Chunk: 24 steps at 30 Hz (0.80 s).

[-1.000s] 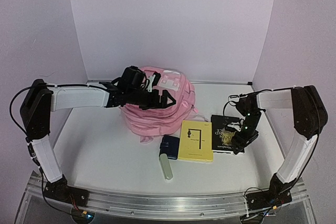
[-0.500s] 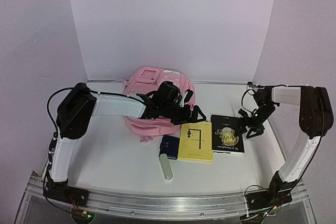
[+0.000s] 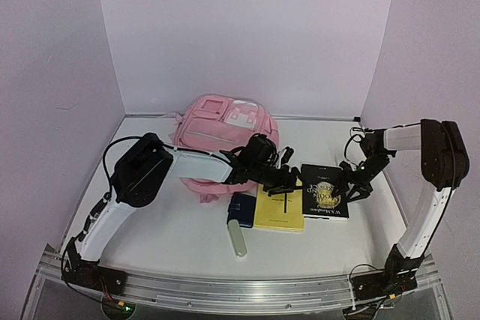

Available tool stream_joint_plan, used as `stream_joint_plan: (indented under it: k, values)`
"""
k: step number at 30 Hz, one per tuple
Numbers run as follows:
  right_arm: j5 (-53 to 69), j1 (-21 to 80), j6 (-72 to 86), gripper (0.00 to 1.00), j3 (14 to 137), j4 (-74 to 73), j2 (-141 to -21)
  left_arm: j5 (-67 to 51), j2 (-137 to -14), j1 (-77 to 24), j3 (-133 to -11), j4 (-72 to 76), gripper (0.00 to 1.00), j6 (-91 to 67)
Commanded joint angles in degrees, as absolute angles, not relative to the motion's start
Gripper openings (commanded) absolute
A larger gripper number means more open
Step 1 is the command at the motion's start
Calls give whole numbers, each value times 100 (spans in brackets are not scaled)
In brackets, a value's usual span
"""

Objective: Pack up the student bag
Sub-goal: Pick up the book from the center of the board.

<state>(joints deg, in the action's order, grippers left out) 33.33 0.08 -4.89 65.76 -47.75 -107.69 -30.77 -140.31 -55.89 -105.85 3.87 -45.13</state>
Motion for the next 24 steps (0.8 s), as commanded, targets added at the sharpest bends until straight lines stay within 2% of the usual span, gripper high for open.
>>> stream_joint_plan:
  k: [1,9,13,18,24]
  values:
    - [4075,44,-518,68,6609,-4720,-10447,-3432,-14433,-5632,-11125,681,68,-4785]
    - [4552,44,-513,66,6562,-4737,-10051,-3617,-14888,-5639,-11421,832,60,-5191]
    - [4692,44,-550,65,6528,-4737,-10012,-3853,-15062,-5644,-11593,1015,51,-5330]
    - [5182,44,-551,58,6513,-4737,-9842,-4004,-15055,-5648,-11551,1376,44,-5364]
    - [5893,44,-493,49,6510,-4720,-9687,-3974,-15072,-5651,-11579,1358,43,-5346]
